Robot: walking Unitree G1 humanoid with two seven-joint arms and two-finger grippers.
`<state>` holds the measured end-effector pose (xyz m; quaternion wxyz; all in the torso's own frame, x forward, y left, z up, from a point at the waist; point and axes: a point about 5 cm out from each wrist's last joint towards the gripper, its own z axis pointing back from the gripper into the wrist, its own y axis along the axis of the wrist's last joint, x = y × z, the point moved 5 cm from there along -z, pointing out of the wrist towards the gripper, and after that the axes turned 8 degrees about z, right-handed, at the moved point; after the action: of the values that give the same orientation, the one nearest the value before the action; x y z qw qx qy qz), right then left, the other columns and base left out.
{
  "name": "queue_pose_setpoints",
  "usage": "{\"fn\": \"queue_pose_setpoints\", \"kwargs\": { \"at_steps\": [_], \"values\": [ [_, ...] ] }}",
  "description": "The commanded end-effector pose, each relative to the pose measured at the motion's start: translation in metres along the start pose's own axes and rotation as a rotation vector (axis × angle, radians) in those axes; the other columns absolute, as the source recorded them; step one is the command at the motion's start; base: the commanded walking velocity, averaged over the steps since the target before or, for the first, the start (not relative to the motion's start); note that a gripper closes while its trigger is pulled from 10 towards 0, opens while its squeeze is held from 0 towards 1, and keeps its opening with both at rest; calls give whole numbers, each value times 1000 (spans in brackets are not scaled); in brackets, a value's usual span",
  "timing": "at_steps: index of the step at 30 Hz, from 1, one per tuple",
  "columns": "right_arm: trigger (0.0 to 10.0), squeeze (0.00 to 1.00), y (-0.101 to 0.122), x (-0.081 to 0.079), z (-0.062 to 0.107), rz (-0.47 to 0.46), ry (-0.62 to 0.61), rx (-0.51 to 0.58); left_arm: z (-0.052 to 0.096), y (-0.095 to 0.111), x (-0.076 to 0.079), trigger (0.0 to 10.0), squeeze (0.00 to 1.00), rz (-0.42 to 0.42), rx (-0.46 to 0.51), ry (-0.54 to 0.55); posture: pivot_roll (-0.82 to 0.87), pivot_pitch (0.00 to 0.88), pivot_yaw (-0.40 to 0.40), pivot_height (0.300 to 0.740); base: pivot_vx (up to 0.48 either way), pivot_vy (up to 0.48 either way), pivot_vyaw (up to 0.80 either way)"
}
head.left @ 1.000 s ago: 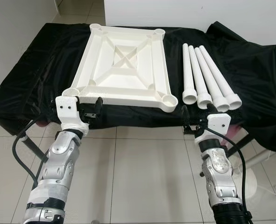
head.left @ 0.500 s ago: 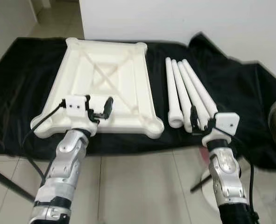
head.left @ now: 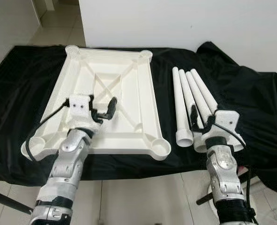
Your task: Building children table
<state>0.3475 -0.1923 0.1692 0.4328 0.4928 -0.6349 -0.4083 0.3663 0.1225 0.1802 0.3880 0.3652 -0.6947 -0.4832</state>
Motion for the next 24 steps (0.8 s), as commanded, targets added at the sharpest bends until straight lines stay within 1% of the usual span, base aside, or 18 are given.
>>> {"fn": "queue_pose_setpoints", "kwargs": {
  "at_steps": [1, 2, 4, 6, 7, 8, 10, 11, 13, 15, 16, 17, 18, 20, 21, 24],
  "values": [
    [10000, 0, -5, 3, 1, -32, -9, -38, -1, 0, 17, 10000, 0, 11, -25, -110, 32, 64, -33, 740, 0, 0, 0],
    [10000, 0, -5, 4, 0, -46, -8, -49, -1, 1, 23, 10000, 0, 10, -36, -146, 32, 64, -33, 740, 0, 0, 0],
    [10000, 0, -5, 4, 0, -46, -8, -49, -1, 1, 23, 10000, 0, 10, -36, -146, 32, 64, -33, 740, 0, 0, 0],
    [10000, 0, -8, 4, -2, -68, -16, -99, -4, 10, 34, 10000, 0, 10, -38, -213, 28, 72, -25, 740, 0, 0, 0],
    [10000, 0, -9, 4, -2, -69, -22, -114, -5, 14, 37, 10000, 0, 12, -34, -230, 28, 72, -25, 740, 0, 0, 0],
    [10000, 0, -14, 10, 2, -86, -77, -151, -6, 18, 43, 10000, 0, 16, -31, -253, 26, 79, -20, 740, 0, 0, 0],
    [10000, 0, -25, 20, 12, -154, -162, -217, -6, 22, 48, 10000, 0, 8, -27, -273, 20, 87, -15, 740, 0, 0, 0],
    [10000, 0, -25, 20, 12, -154, -162, -217, -6, 22, 48, 10000, 0, 8, -27, -273, 20, 87, -15, 740, 0, 0, 0],
    [10000, 0, -28, 26, 19, -155, -203, -234, -5, 24, 50, 10000, 0, 12, -29, -281, 18, 90, -14, 740, 0, 0, 0],
    [10000, 0, -27, 26, 26, -129, -192, -222, -5, 24, 51, 10000, 0, 22, -33, -282, 14, 95, -11, 740, 0, 0, 0],
    [4745, 0, -27, 25, 29, -112, -175, -218, -5, 24, 52, 10000, 0, 29, -38, -282, 12, 98, -10, 740, 0, 0, 0],
    [4745, 0, -27, 25, 29, -112, -175, -218, -5, 24, 52, 10000, 0, 29, -38, -282, 12, 98, -10, 740, 0, 0, 0],
    [1725, 0, -28, 25, 32, -79, -167, -215, -4, 24, 52, 10000, 0, 35, -45, -283, 10, 101, -7, 740, 0, 0, 0],
    [1725, 0, -28, 26, 33, -67, -171, -215, -4, 23, 52, 10000, 0, 34, -46, -283, 8, 104, -7, 740, 0, 0, 0],
    [0, 0, -26, 23, 33, -47, -135, -202, -4, 23, 52, 10000, 0, 34, -48, -283, 7, 105, -5, 740, 0, 0, 0],
    [0, 0, -24, 18, 34, -28, -86, -191, -4, 23, 53, 10000, 0, 36, -54, -282, 7, 106, -5, 740, 0, 0, 0]
  ]
}}
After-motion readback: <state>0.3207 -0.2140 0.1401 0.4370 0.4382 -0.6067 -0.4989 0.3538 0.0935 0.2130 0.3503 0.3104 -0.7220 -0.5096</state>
